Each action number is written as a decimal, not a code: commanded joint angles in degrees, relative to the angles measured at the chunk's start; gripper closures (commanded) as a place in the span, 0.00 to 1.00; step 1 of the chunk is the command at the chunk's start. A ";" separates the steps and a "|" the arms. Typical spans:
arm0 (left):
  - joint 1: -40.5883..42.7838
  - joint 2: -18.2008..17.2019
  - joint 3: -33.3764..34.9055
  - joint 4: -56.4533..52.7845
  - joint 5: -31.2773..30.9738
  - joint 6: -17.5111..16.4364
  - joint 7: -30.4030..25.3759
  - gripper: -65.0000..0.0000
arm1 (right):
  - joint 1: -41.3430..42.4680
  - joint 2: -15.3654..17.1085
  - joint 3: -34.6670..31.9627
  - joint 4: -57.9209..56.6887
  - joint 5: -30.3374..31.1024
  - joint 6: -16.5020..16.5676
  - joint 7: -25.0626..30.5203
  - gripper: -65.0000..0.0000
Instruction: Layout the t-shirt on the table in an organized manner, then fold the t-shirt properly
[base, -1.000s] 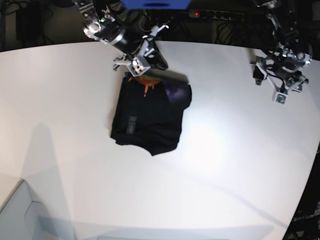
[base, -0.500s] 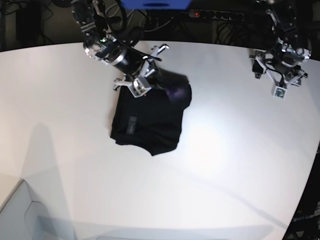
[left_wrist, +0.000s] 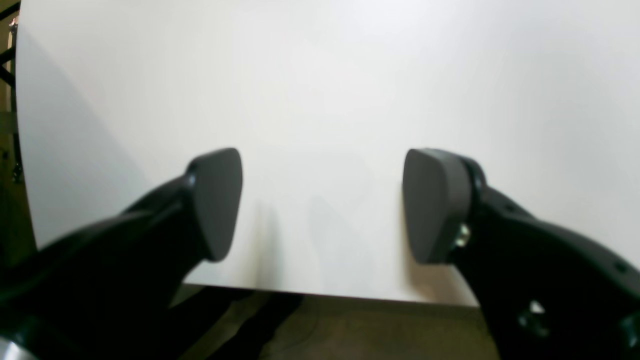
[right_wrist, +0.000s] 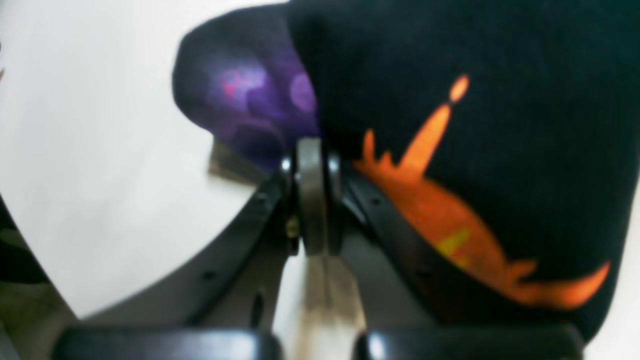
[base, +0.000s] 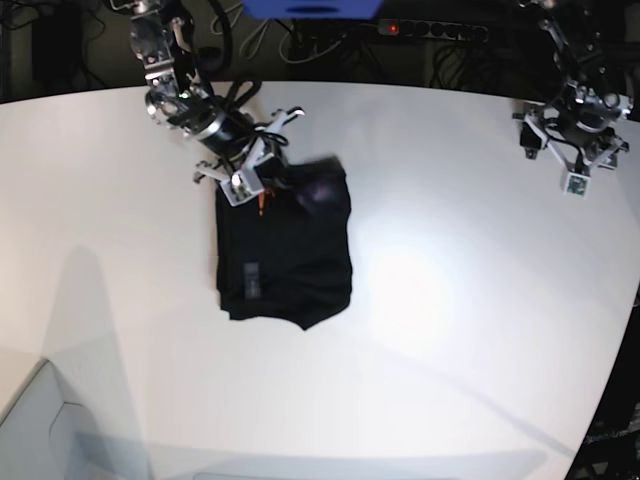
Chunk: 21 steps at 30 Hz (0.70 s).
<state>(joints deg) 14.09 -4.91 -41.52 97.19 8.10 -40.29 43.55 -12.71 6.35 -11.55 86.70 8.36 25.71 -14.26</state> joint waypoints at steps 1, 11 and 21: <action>-0.42 -0.68 -0.11 1.14 -0.32 0.29 -0.60 0.25 | 0.18 0.11 0.08 0.82 0.39 0.09 0.94 1.00; 0.29 -0.06 -0.37 6.77 -0.41 0.29 -0.43 0.26 | -7.73 0.11 0.17 18.14 0.30 0.09 0.94 1.00; 7.85 6.27 -0.37 16.53 -0.41 0.29 -0.34 0.82 | -20.21 0.11 0.25 24.82 0.12 -0.09 0.86 1.00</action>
<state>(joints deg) 21.56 1.85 -41.74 112.64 7.92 -40.32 44.05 -32.53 6.50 -11.29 110.45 7.77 25.26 -15.03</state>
